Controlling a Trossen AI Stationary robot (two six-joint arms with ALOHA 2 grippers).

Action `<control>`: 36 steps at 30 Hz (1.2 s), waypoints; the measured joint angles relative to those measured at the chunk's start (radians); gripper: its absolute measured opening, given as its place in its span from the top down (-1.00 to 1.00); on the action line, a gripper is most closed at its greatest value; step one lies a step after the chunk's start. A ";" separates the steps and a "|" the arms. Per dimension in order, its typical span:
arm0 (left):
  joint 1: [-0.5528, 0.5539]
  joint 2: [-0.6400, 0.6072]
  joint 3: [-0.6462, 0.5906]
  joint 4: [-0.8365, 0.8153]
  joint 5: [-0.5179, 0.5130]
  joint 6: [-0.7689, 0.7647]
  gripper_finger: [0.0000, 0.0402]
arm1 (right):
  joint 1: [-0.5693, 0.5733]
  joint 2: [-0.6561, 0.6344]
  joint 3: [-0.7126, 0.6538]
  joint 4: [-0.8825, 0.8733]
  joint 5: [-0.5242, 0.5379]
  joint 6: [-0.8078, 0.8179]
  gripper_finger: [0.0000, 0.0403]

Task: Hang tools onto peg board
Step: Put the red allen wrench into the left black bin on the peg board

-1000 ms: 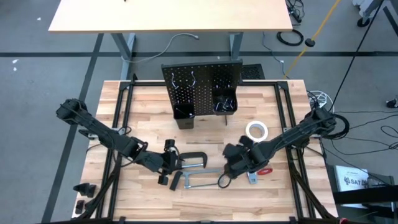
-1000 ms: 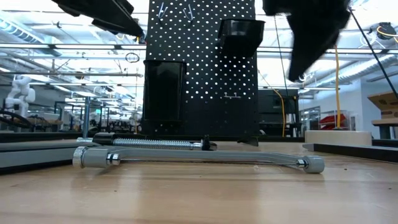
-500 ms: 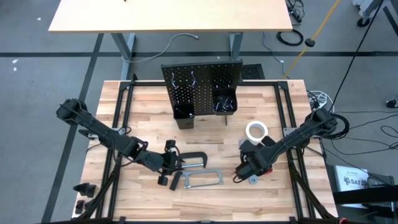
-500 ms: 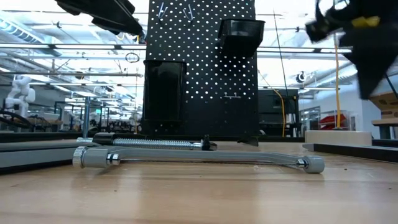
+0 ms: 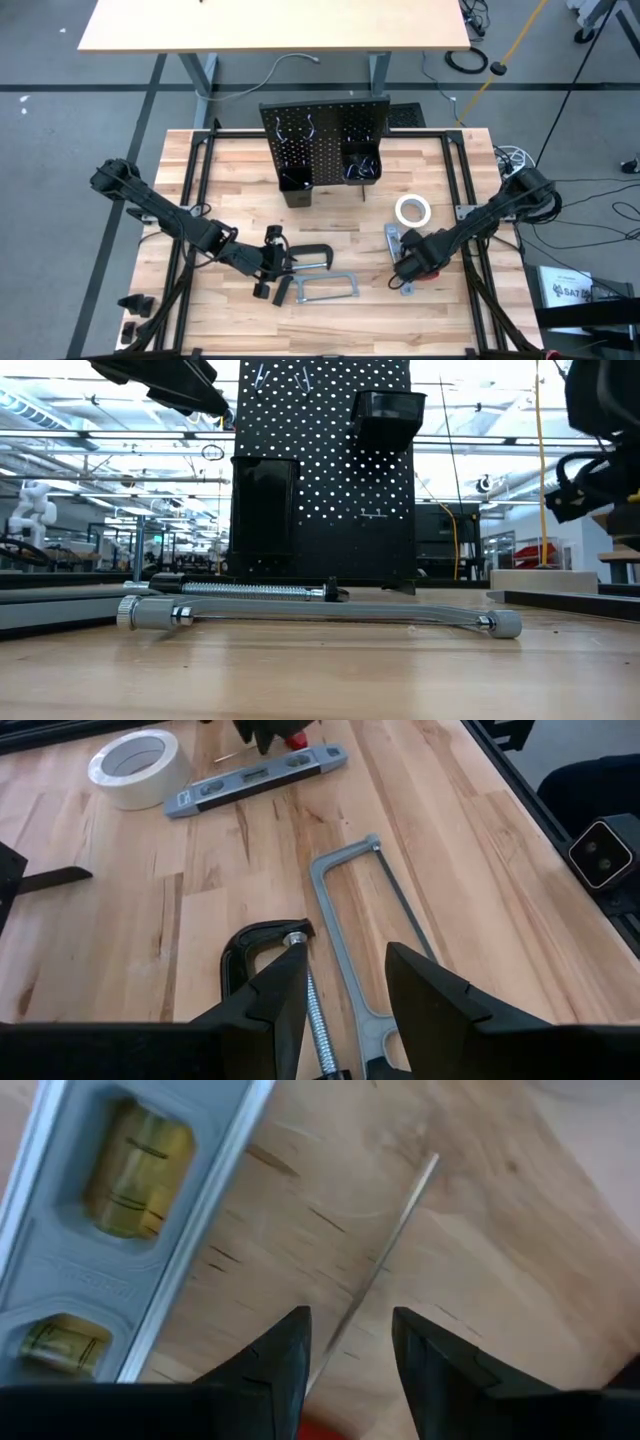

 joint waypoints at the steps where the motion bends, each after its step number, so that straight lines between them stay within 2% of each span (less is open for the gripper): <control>1: 0.000 0.000 0.000 0.000 0.000 0.000 0.30 | 0.000 -0.024 -0.025 0.030 -0.001 0.007 0.31; 9: 0.000 0.000 -0.001 -0.001 0.000 0.001 0.30 | 0.000 -0.124 -0.108 0.105 0.001 0.070 0.36; 19: 0.000 0.000 -0.001 -0.002 0.000 0.001 0.30 | 0.000 -0.078 -0.104 0.149 -0.016 0.086 0.96; 30: 0.001 0.000 -0.001 0.001 -0.012 0.020 0.30 | 0.008 -0.135 -0.112 0.121 0.009 0.045 0.99; 36: 0.006 0.000 -0.001 0.005 -0.039 0.021 0.30 | 0.042 -0.181 -0.082 -0.041 0.053 0.107 1.00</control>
